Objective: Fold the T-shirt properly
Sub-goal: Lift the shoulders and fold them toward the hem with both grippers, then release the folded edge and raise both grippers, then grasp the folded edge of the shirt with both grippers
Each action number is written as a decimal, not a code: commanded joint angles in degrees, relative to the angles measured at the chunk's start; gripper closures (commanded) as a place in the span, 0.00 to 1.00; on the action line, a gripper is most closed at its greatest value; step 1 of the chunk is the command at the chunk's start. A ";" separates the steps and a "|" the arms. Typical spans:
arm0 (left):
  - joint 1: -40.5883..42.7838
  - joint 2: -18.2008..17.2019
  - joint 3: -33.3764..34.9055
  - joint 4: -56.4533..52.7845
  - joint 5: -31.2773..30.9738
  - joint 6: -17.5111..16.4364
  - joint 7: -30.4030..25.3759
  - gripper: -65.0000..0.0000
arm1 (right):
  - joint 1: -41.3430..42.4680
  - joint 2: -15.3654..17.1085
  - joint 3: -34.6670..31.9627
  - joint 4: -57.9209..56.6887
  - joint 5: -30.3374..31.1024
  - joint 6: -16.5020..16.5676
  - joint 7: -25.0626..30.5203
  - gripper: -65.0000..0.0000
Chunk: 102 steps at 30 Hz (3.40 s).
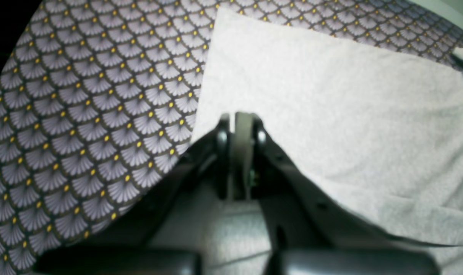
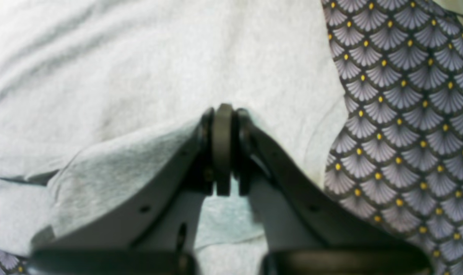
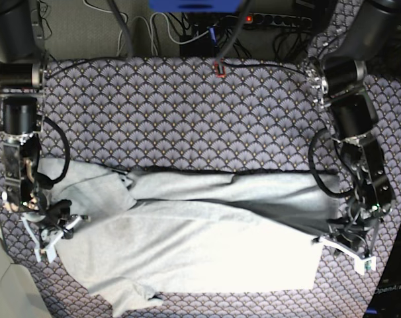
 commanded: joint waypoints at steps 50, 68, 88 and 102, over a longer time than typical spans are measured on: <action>-0.49 -3.75 0.15 -3.21 -1.00 -0.65 -4.27 0.33 | 2.45 2.27 0.52 -1.91 0.11 0.54 3.35 0.51; 18.33 -7.26 -0.03 7.52 -12.43 -0.21 0.74 0.33 | -20.50 4.55 14.59 16.73 0.38 0.72 -0.43 0.50; 16.39 -5.77 0.32 -7.61 -12.52 -0.13 -8.76 0.33 | -26.92 3.23 14.59 21.04 0.29 0.72 -0.51 0.50; 12.26 -4.71 -0.03 -13.50 -12.78 -0.21 -9.11 0.34 | -27.09 3.50 14.59 21.04 0.20 0.72 -3.15 0.50</action>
